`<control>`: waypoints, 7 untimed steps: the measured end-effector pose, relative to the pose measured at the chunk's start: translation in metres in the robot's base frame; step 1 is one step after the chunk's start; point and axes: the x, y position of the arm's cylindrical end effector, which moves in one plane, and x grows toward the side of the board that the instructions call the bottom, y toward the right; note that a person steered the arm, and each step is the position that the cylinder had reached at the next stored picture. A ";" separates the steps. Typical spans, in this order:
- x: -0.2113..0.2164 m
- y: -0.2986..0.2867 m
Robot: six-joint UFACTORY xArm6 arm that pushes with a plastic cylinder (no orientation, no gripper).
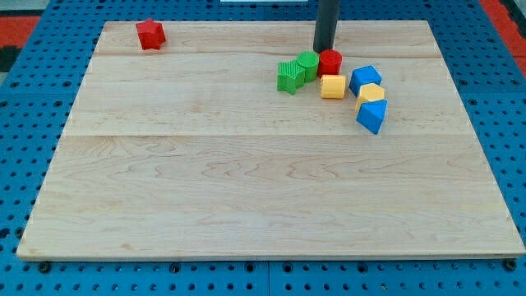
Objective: Move the blue cube slightly left
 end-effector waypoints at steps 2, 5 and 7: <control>0.000 0.016; -0.018 0.015; -0.024 0.012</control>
